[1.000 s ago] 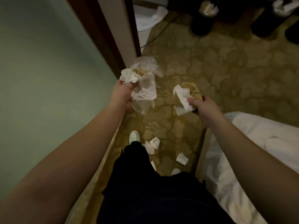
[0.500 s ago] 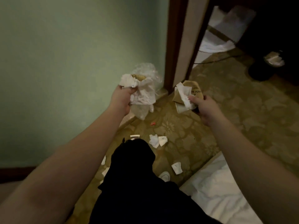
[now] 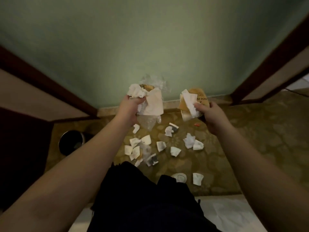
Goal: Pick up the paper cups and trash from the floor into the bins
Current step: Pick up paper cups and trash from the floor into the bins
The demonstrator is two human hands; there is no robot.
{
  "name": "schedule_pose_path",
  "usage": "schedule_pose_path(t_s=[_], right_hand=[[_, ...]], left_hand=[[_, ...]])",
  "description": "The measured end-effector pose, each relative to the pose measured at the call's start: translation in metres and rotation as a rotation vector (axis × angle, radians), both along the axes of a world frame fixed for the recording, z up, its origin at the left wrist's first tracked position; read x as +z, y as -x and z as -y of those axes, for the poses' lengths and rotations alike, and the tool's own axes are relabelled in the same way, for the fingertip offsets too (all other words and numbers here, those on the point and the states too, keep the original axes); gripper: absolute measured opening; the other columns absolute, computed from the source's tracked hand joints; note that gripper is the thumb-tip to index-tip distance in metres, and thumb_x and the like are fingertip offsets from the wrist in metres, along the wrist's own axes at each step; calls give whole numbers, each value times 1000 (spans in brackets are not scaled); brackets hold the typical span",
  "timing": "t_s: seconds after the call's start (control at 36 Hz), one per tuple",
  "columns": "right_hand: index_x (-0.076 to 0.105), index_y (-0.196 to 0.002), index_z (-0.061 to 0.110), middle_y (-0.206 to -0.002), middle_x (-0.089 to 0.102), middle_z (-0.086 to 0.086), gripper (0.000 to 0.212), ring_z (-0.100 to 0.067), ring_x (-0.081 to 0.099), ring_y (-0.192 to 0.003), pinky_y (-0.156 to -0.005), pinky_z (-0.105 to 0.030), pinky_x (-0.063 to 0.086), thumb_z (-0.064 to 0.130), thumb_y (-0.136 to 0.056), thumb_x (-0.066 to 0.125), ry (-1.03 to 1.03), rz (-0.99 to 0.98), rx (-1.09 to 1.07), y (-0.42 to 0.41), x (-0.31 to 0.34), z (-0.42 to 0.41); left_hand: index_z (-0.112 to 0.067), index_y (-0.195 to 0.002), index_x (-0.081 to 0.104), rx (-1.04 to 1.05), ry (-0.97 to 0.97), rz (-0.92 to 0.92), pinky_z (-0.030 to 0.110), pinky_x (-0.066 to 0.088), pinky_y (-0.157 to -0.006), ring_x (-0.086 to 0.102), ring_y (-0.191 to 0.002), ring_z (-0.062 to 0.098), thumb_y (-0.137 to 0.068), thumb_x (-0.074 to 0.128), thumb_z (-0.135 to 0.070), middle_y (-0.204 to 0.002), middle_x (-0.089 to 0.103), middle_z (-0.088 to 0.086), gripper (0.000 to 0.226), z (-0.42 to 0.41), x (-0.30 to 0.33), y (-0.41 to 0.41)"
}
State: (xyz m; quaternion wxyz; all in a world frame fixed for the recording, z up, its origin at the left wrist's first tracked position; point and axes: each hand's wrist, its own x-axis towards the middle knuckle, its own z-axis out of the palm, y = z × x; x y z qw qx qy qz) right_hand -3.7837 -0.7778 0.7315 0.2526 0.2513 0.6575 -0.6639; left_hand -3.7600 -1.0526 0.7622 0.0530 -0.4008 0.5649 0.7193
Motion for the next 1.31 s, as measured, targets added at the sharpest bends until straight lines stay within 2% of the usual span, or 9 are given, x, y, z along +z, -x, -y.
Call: schedule_pose_path(t_s=[0.06,0.14,0.28,0.42,0.72,0.92,1.06,1.11,1.31], right_hand=[[50,-132,12,-116,64,-6,56,-23,69,-97,-76,-36,60,28,-85,77,-16,9,76,4,-5,34],[53,-129,17,-115,66,-4,52,-22,70,-96,-83,-42,60,32,-85,76,-51,7,193,6,-10,85],[53,-129,18,-113,69,-1,49,-17,72,-90,-61,-29,58,36,-88,73,-64,5,395,-2,-15,169],[50,-136,14,-116,68,-3,59,-21,70,-97,-84,-40,60,33,-86,75,-87,19,530,-14,-27,269],[46,-141,20,-119,64,5,63,-14,67,-98,-85,-37,59,42,-87,71,-270,-12,770,-35,-56,470],[49,-134,21,-110,66,7,58,-15,69,-95,-85,-37,59,44,-85,72,-330,43,921,-55,-116,612],[46,-140,18,-119,65,2,65,-15,66,-100,-84,-35,56,44,-86,71,-365,44,1038,-71,-170,692],[45,-139,17,-113,64,4,60,-13,65,-96,-74,-29,53,39,-89,70,-357,57,1064,-76,-194,718],[48,-131,14,-105,64,3,54,-14,64,-92,-77,-33,52,31,-86,74,-421,68,1071,-79,-300,789]], left_hand=[[-21,-122,55,69,0,13,39,57,-71,67,-98,25,-89,68,-1,-112,68,2,41,29,-3,-15],[-19,-124,57,161,23,11,42,58,-81,67,-102,25,-89,69,-1,-114,69,2,42,75,-10,-37],[-20,-134,56,306,25,50,52,53,-96,66,-110,28,-85,72,-3,-123,67,3,55,145,-30,-70],[-18,-136,52,415,-6,88,51,53,-96,65,-109,28,-88,71,-6,-125,65,5,53,223,-51,-105],[-17,-138,49,514,-74,183,48,55,-90,65,-99,25,-90,71,-11,-118,64,4,54,398,-105,-162],[-18,-132,52,661,-120,329,56,55,-90,64,-108,34,-74,82,-21,-120,65,8,65,513,-188,-224],[-19,-119,52,764,-155,379,47,52,-94,59,-107,28,-86,74,-11,-119,60,9,41,565,-235,-248],[-14,-123,52,769,-112,412,38,50,-86,58,-100,23,-87,74,-11,-117,61,9,43,584,-261,-253],[-7,-133,51,721,-83,502,38,51,-89,61,-109,30,-82,79,-18,-124,61,10,60,633,-370,-247]])
